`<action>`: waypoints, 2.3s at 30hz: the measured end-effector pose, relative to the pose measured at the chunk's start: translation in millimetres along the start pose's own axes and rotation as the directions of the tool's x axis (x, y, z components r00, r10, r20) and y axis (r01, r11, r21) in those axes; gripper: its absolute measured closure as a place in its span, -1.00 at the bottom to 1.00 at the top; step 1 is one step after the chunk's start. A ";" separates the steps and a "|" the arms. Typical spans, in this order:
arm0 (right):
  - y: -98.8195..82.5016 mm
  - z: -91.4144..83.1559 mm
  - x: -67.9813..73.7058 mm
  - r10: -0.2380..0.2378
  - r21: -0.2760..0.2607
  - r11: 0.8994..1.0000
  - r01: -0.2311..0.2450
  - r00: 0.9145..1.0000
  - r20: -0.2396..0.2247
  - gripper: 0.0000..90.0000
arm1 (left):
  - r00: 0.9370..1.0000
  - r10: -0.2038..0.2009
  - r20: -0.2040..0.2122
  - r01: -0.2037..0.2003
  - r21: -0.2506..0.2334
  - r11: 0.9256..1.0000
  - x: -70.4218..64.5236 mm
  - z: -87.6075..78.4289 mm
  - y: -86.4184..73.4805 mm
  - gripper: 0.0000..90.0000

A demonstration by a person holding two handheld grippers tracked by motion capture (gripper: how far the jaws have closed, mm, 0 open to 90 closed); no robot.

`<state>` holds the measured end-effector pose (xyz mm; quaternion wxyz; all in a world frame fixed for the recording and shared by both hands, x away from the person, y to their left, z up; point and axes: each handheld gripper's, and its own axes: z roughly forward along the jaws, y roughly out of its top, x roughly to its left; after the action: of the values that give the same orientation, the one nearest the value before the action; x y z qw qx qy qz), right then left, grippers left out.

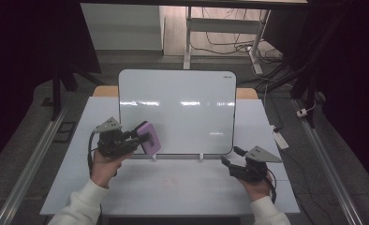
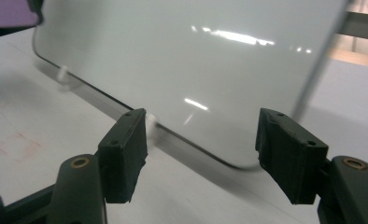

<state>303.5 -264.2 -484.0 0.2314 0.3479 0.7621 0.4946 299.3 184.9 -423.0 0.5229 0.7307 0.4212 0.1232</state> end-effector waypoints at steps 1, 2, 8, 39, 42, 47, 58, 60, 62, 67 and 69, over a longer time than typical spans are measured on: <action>-2.5 -4.9 -3.7 0.003 0.000 1.000 -0.003 1.000 0.015 -0.26 | 1.000 0.002 -0.011 -0.002 -0.001 1.000 1.1 -1.3 1.3 0.38; -4.9 -9.3 -6.7 0.002 0.000 1.000 -0.002 1.000 0.030 -0.26 | 1.000 0.003 -0.019 -0.004 -0.006 1.000 2.2 -3.0 2.8 0.38; -15.9 -24.6 -17.3 0.011 0.008 1.000 -0.011 0.997 0.081 -0.26 | 0.996 -0.012 -0.087 0.009 -0.032 0.999 14.9 -13.7 20.0 0.38; -21.3 -14.9 -17.2 -0.020 0.054 0.998 0.016 0.997 0.080 -0.29 | 0.962 -0.072 -0.263 0.083 0.030 0.996 66.2 5.0 113.8 0.37; -22.8 -13.8 -18.4 -0.016 0.064 0.998 0.011 0.997 0.080 -0.29 | 0.962 -0.079 -0.260 0.085 0.012 0.996 65.8 12.4 116.1 0.37; -22.3 -14.9 -18.3 -0.015 0.059 0.998 0.010 0.996 0.083 -0.29 | 0.956 -0.059 -0.286 0.064 0.009 0.998 63.8 26.7 116.7 0.37; -22.9 -14.8 -18.9 -0.017 0.061 0.998 0.012 0.996 0.087 -0.29 | 0.945 -0.014 -0.326 0.015 0.000 1.000 55.9 39.7 112.9 0.23; -22.8 -15.1 -18.7 -0.018 0.058 0.998 0.013 0.996 0.089 -0.29 | 0.945 -0.007 -0.327 0.008 0.002 1.000 55.0 40.4 111.6 0.14; -22.7 -15.2 -18.7 -0.018 0.058 0.998 0.013 0.996 0.091 -0.29 | 0.945 -0.007 -0.328 0.007 -0.003 1.000 54.8 40.2 110.8 0.14; -22.8 -15.2 -19.3 -0.020 0.057 0.998 0.014 0.995 0.093 -0.29 | 0.953 -0.009 -0.303 0.000 -0.032 0.999 54.2 34.2 110.7 0.04; -22.9 -15.3 -19.6 -0.019 0.057 0.998 0.013 0.996 0.093 -0.29 | 0.959 -0.009 -0.282 -0.005 -0.047 0.999 52.6 28.6 110.8 0.02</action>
<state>298.7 -294.2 -498.5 0.2608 0.3708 0.7669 0.4542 403.4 194.3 -352.6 0.4750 0.6926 0.4890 0.2355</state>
